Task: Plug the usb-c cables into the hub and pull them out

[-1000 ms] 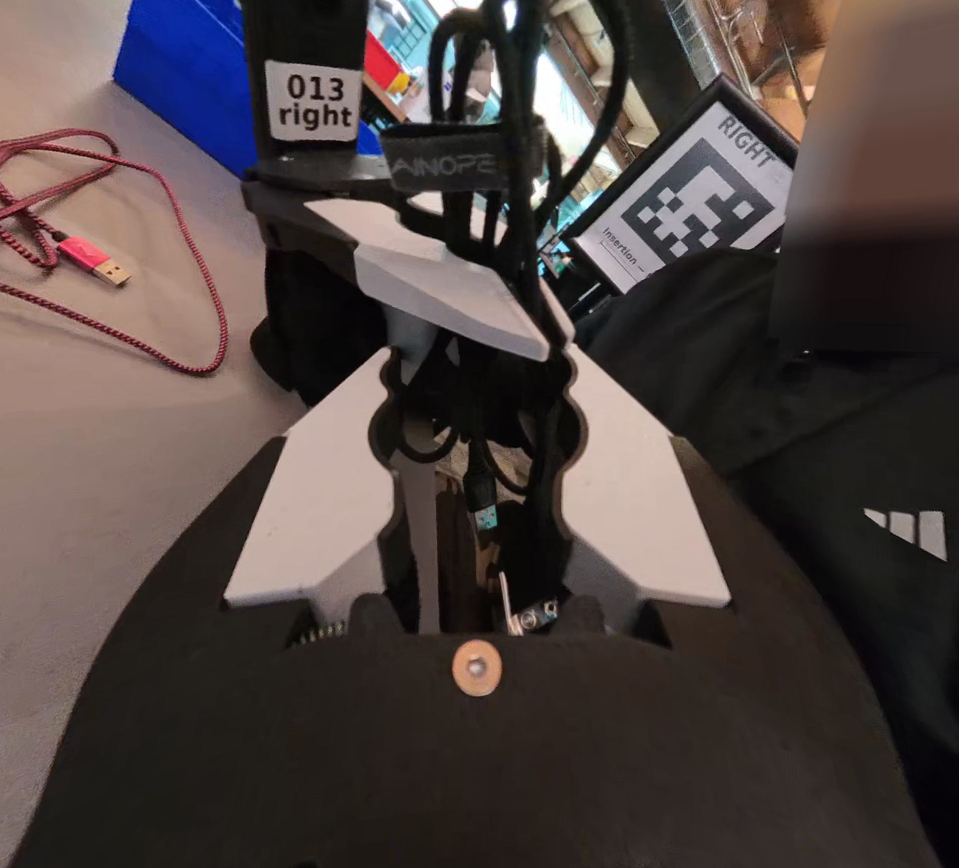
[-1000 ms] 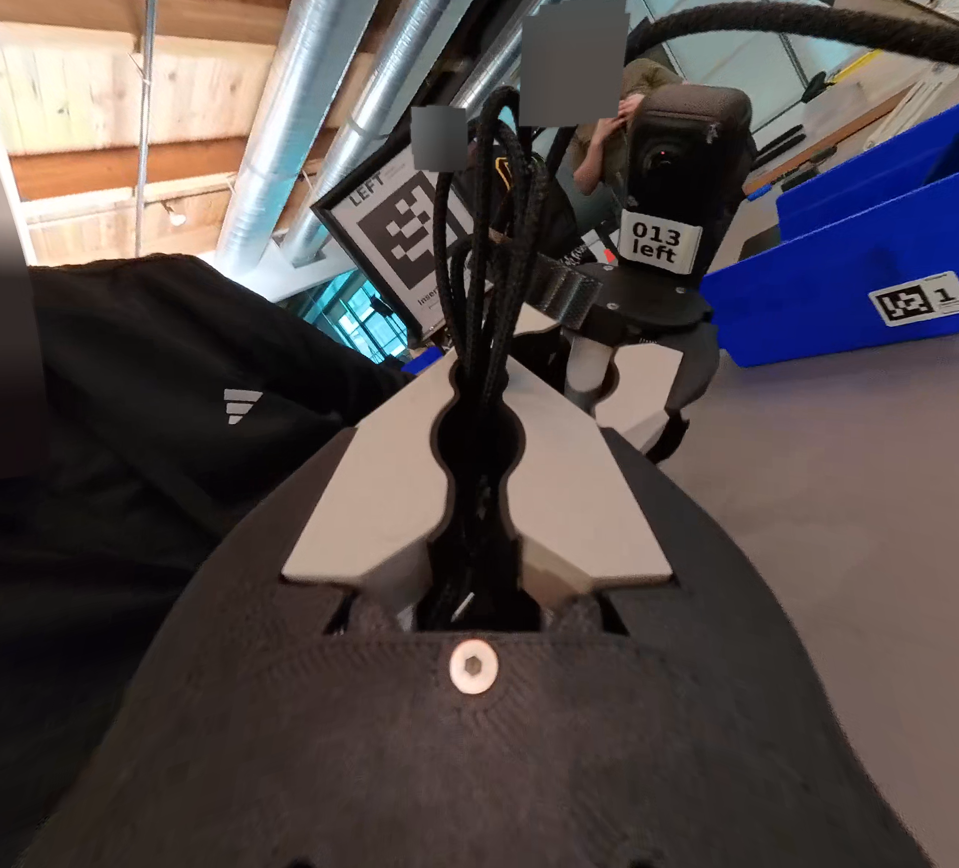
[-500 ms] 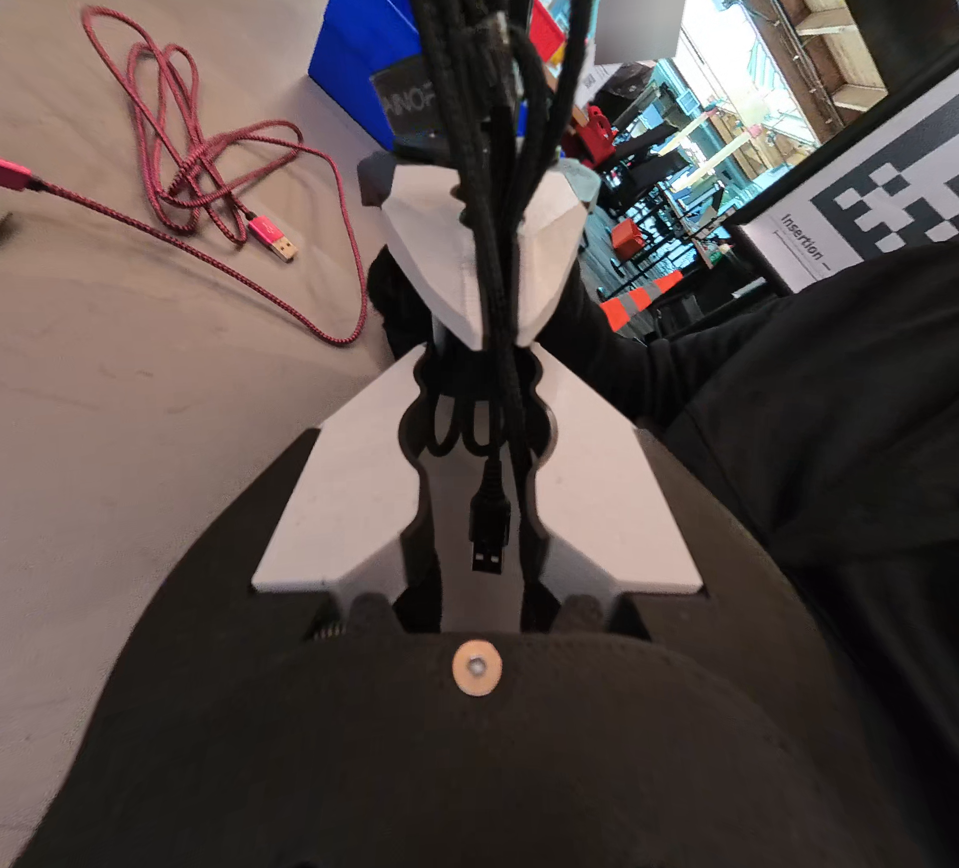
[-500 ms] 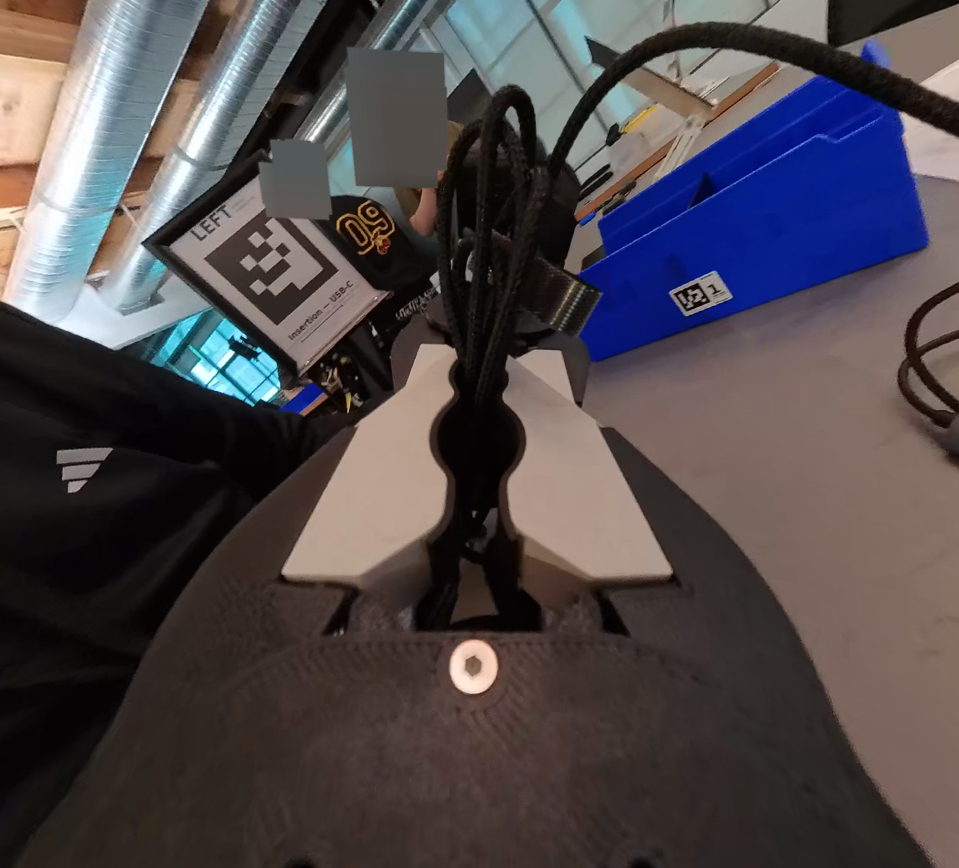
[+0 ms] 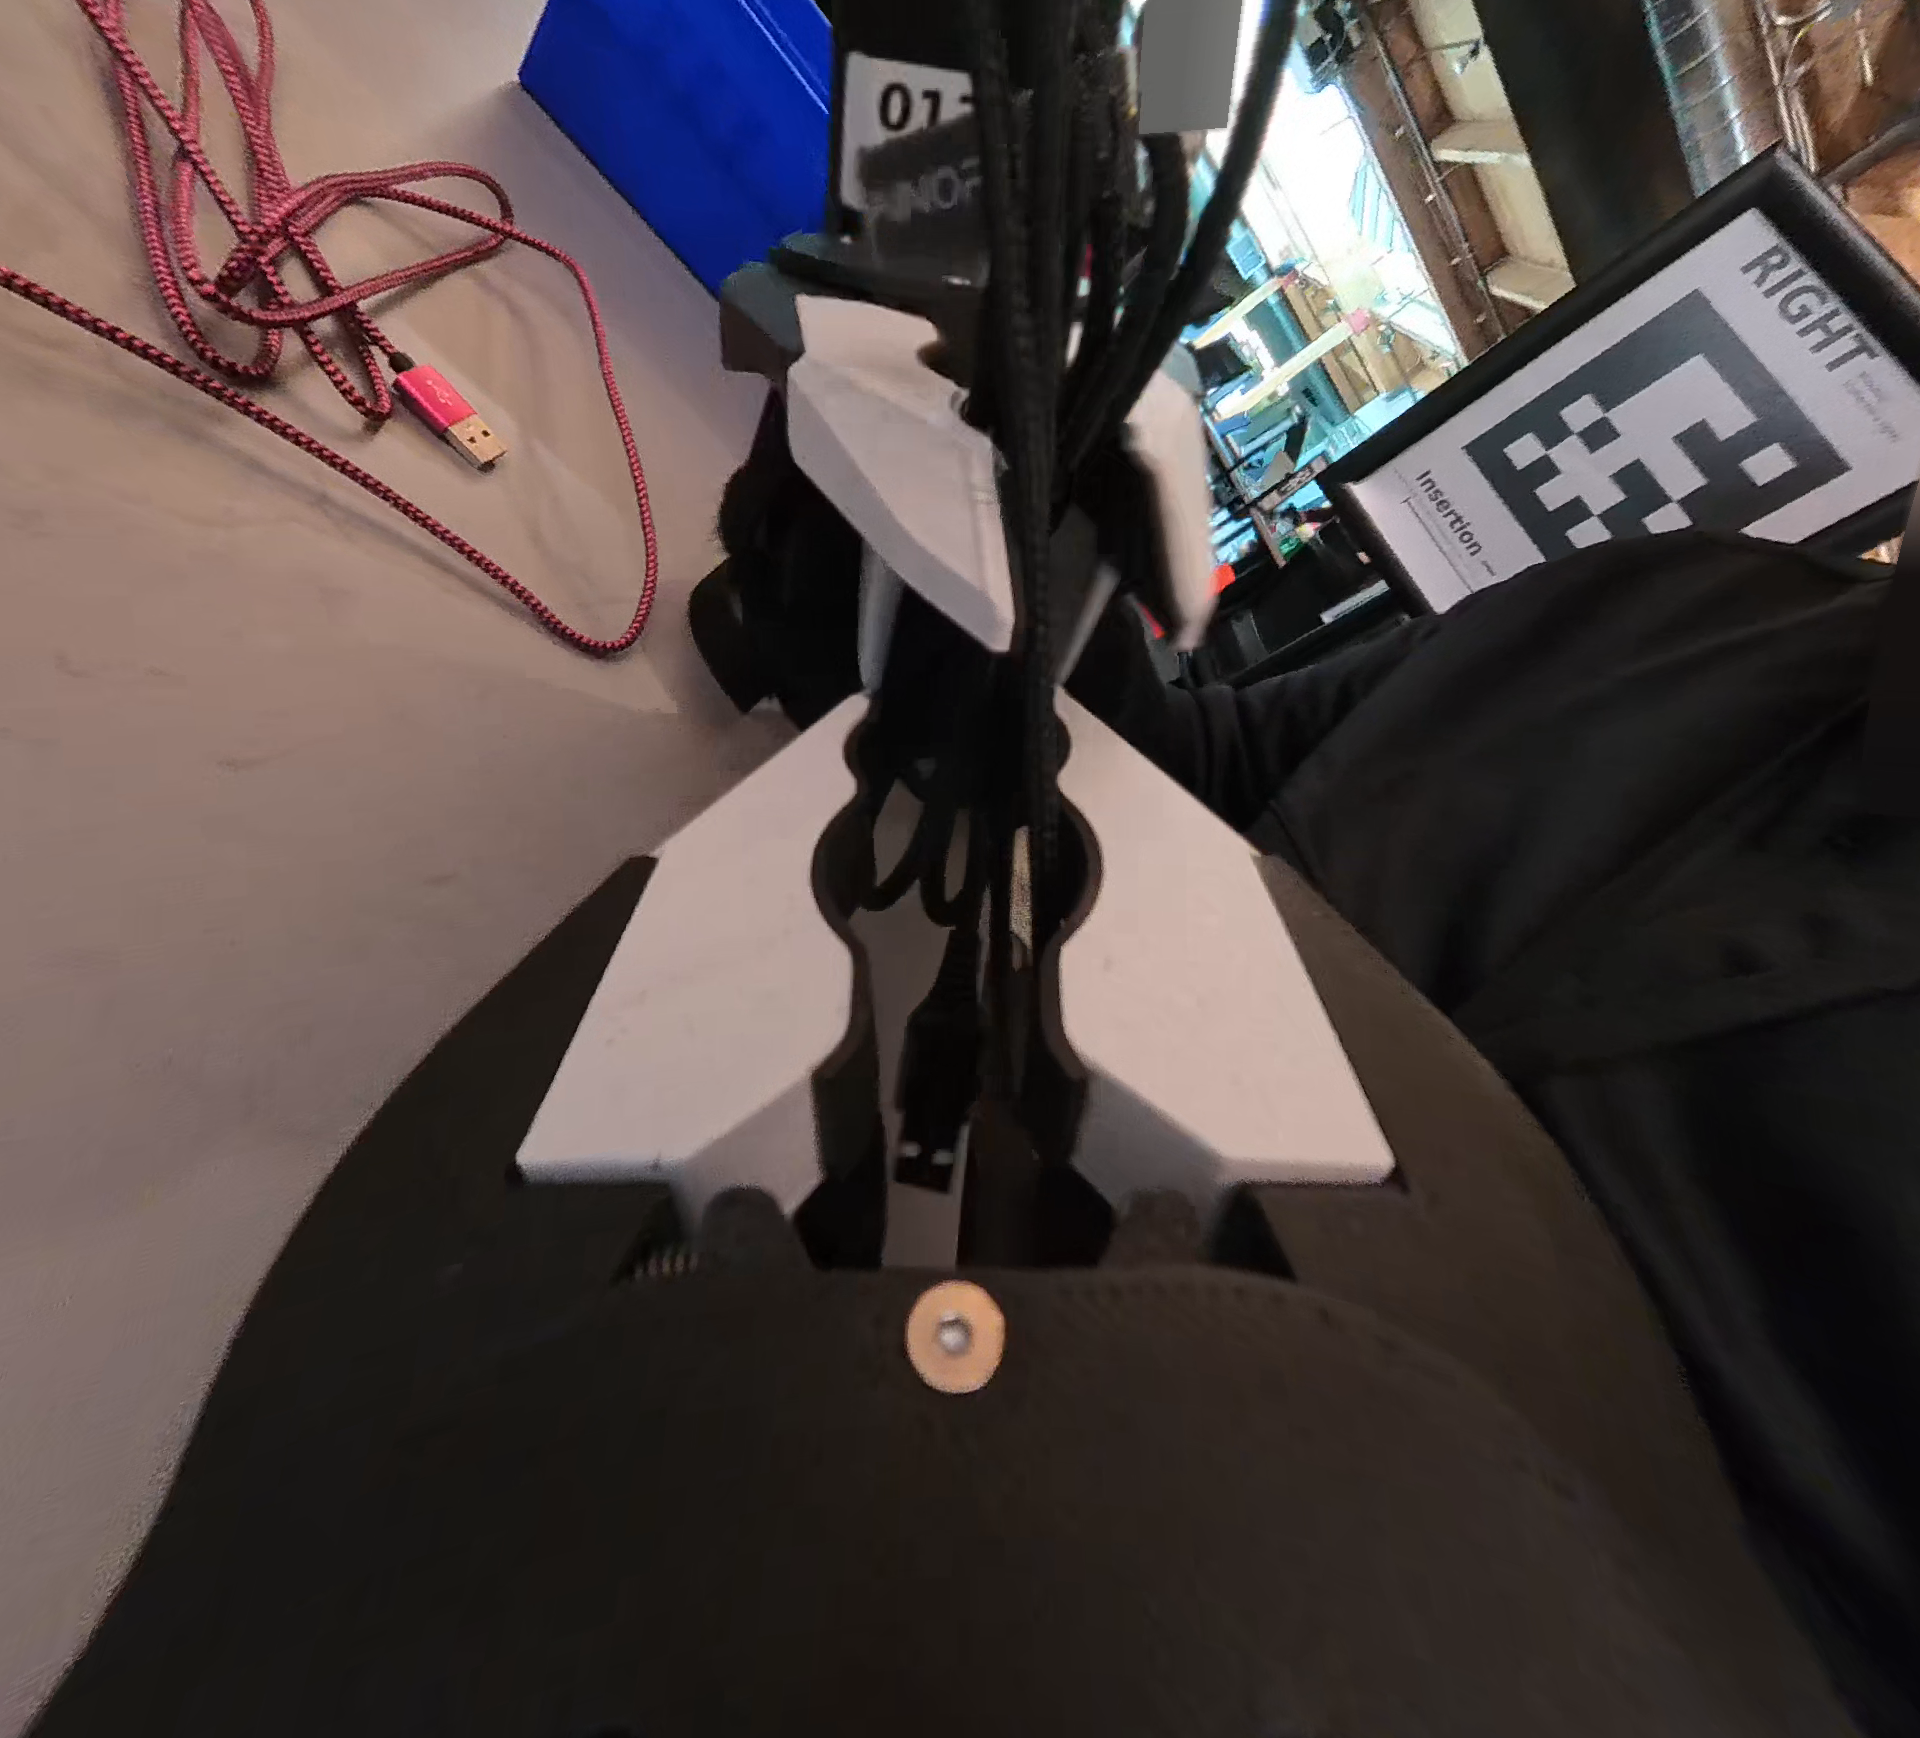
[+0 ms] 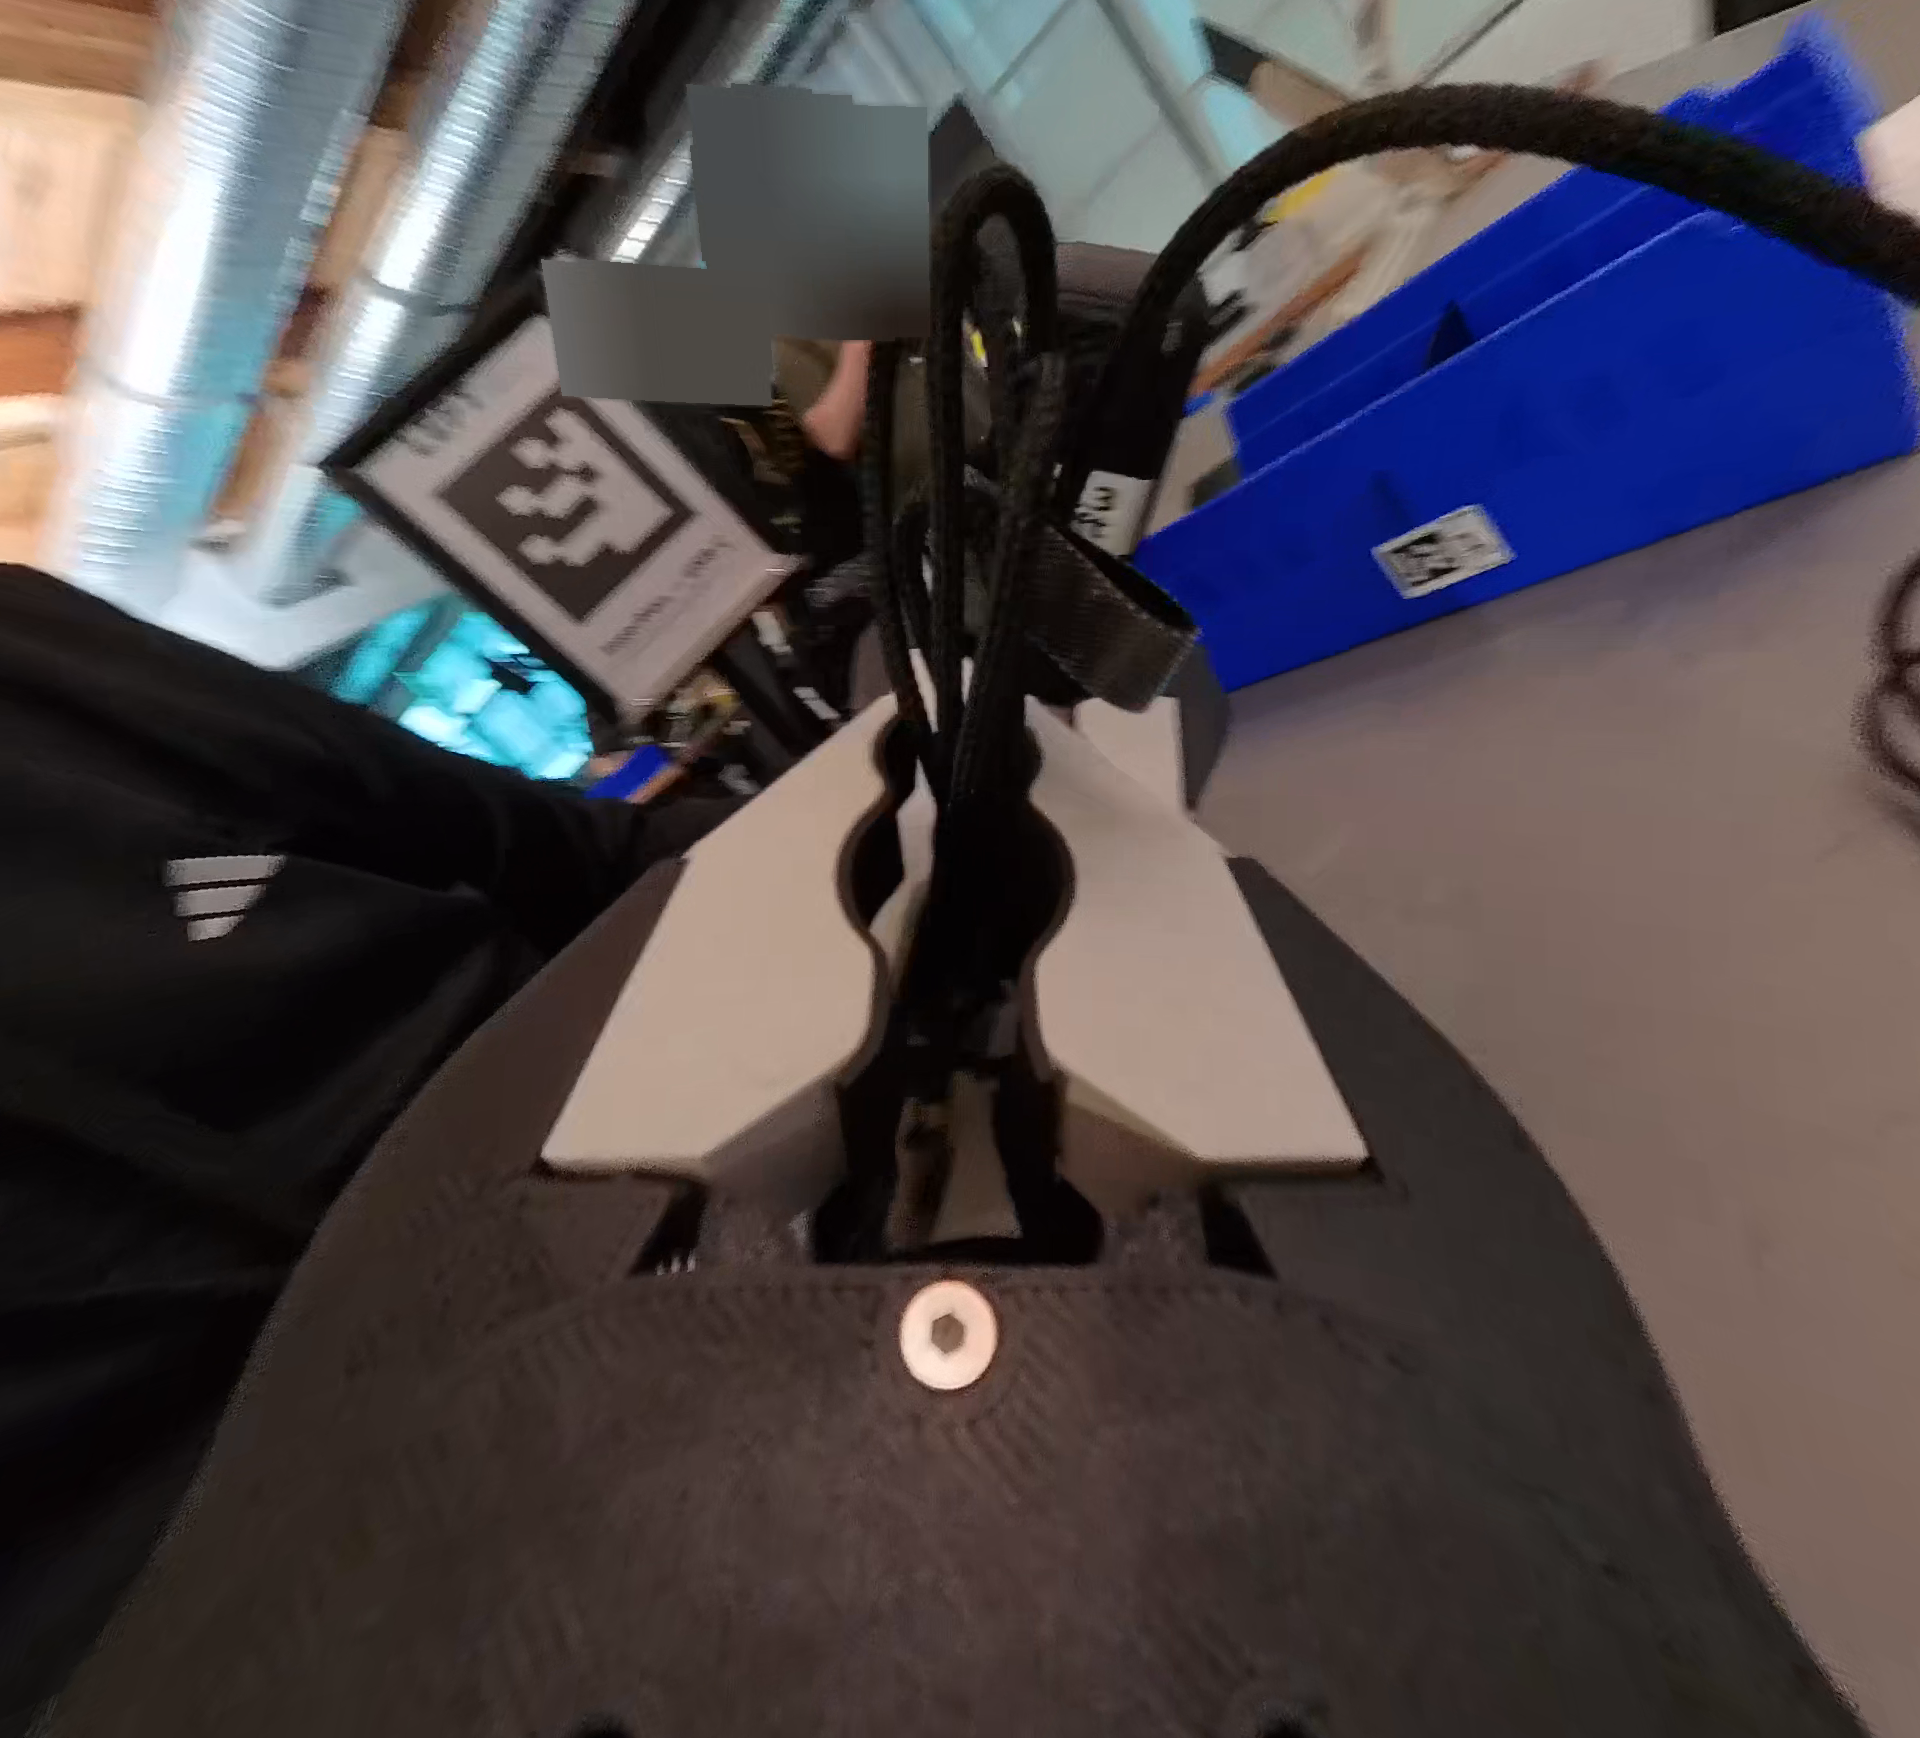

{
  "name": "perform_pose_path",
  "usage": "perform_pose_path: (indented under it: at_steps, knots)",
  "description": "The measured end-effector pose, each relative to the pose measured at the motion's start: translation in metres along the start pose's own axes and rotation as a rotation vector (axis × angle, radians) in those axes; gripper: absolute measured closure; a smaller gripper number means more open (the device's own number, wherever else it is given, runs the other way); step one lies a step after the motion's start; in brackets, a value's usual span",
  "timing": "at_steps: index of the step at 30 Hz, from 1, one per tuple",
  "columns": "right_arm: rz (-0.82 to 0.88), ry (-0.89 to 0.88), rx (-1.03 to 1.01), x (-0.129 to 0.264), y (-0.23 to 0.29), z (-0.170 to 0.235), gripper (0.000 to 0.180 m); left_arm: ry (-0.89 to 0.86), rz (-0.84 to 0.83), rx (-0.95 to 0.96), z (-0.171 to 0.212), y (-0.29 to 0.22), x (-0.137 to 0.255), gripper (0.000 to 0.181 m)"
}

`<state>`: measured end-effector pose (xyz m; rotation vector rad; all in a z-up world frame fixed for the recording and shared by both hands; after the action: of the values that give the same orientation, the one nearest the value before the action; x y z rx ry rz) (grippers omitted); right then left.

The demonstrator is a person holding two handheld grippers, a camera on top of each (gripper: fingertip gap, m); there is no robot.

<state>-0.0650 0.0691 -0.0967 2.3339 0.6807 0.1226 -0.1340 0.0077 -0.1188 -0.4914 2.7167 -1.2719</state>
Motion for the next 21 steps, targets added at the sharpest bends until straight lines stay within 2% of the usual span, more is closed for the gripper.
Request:
perform_pose_path:
  at_steps: [1,5,7,9,11,15,17,21]
  knots:
    - [-0.042,0.011,-0.029,0.001,0.000,0.001,0.160,-0.005,-0.001,0.007,0.000,0.002,0.002,0.157]
    - [-0.015,0.049,0.000,0.004,-0.004,0.004,0.158,0.032,-0.034,-0.005,0.006,0.004,0.001,0.161]
    - [-0.008,0.059,0.032,0.006,-0.002,0.003,0.153,0.015,0.000,0.001,0.005,0.003,0.004,0.164]
    - [0.008,0.067,0.067,0.010,-0.003,0.000,0.141,-0.010,0.058,-0.001,0.002,0.000,0.008,0.167]
    - [-0.008,0.065,0.087,0.013,-0.002,-0.002,0.128,-0.007,0.176,-0.007,0.001,-0.009,0.010,0.168]
    - [-0.122,0.124,0.074,0.006,0.002,0.002,0.109,0.129,0.341,-0.052,0.013,-0.024,0.001,0.168]
    - [-0.195,0.126,0.061,0.000,0.006,0.003,0.106,0.162,0.404,-0.077,0.016,-0.031,-0.005,0.168]
    - [-0.378,0.103,0.038,-0.009,0.017,0.003,0.114,0.240,0.515,-0.083,0.021,-0.039,-0.012,0.168]
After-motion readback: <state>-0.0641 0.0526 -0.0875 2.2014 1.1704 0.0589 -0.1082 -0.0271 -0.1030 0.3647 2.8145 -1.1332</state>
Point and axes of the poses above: each gripper's, where its closed fingertips meet, x back along the fingers, z out of its underside, y = z × x across the jaws, the point moved 7 cm from there along x, back along the fingers, and after that the axes turned 6 degrees about z, right-handed, at the moved point
